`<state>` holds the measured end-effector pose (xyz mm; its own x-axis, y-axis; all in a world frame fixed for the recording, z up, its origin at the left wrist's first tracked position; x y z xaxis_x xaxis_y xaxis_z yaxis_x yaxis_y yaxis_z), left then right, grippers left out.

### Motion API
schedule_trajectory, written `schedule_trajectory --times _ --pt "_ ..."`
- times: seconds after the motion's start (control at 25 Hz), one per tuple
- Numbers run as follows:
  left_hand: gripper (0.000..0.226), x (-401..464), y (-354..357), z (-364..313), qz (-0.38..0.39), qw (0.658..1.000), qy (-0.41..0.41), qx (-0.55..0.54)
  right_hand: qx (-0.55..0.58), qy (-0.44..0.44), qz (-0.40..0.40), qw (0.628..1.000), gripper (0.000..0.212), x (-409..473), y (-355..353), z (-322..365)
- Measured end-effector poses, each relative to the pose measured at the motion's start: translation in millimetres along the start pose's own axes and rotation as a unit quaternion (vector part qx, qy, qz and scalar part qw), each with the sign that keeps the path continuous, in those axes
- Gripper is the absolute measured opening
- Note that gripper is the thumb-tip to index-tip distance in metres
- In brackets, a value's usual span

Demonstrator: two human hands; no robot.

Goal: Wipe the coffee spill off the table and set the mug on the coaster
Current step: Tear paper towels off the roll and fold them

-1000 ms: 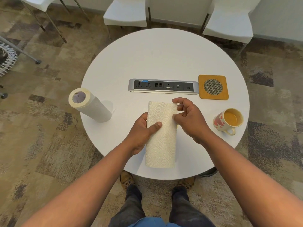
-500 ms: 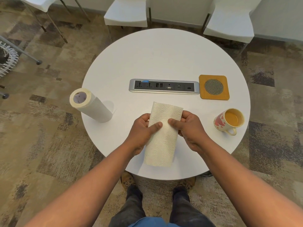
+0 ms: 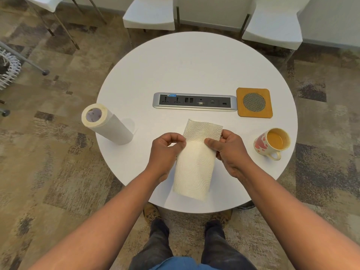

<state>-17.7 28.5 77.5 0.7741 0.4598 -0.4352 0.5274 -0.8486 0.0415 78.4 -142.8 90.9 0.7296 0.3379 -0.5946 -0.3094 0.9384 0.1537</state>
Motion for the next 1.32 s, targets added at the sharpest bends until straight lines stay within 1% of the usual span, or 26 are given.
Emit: schedule_trajectory --times 0.08,0.28,0.4,0.52,0.56,0.6,0.68,0.72,0.8,0.88,1.0,1.04,1.2,1.24,1.32 --pt "0.027 1 0 -1 0.014 1.0 -0.007 -0.001 0.001 0.002 0.002 1.0 0.031 0 0 0" --pt "0.052 0 1 -9 0.085 0.996 -0.019 -0.032 -0.005 0.007 0.012 1.0 0.033 -2 -3 -3" --pt "0.068 2 -1 -11 0.13 0.991 -0.009 -0.026 -0.006 0.005 0.026 1.0 0.034 -3 -4 -4" --pt "0.079 3 -4 -11 0.154 0.988 0.006 -0.031 -0.006 0.005 0.032 0.999 0.035 -2 -4 -5" --pt "0.078 3 -3 -12 0.15 0.988 0.016 -0.034 -0.005 0.005 0.03 1.0 0.035 -2 -4 -5" --pt "0.072 2 -3 -11 0.135 0.99 0.027 -0.028 -0.003 0.004 0.026 1.0 0.034 -2 -4 -5" --pt "0.044 2 -3 -8 0.089 0.995 0.036 0.0 0.001 0.002 0.019 1.0 0.033 0 -5 -4" --pt "0.031 2 -3 -6 0.076 0.997 0.028 0.013 0.004 0.0 0.016 1.0 0.033 0 -6 -3" --pt "0.022 1 -2 -3 0.079 0.997 0.001 0.02 0.01 -0.003 0.004 1.0 0.032 2 -6 -3" --pt "0.024 1 -5 -1 0.107 0.994 -0.036 0.008 0.014 -0.007 -0.011 1.0 0.029 4 -7 -2" --pt "0.043 0 -9 -3 0.163 0.983 -0.078 -0.006 0.018 -0.013 -0.033 0.999 0.027 7 -10 0" --pt "0.044 1 -10 -4 0.17 0.982 -0.083 -0.007 0.02 -0.014 -0.037 0.999 0.026 8 -11 1" --pt "0.022 2 -10 -7 0.144 0.986 -0.078 0.02 0.028 -0.02 -0.046 0.998 0.026 9 -12 3" --pt "0.021 2 -10 -8 0.144 0.986 -0.08 0.022 0.029 -0.023 -0.05 0.998 0.027 10 -12 3" --pt "0.031 2 -12 -8 0.165 0.981 -0.096 0.015 0.028 -0.028 -0.065 0.997 0.027 12 -12 4"
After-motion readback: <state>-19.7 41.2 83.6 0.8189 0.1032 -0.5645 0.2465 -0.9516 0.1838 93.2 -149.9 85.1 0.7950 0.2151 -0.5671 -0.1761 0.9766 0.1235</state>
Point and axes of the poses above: each hand's wrist, its own x-axis towards the middle knuckle, its own y-axis out of the palm, z = x × y, the point moved 1 cm from there along x, towards the middle knuckle, and after that the axes turned 2 degrees about y, right-handed, at the moved point
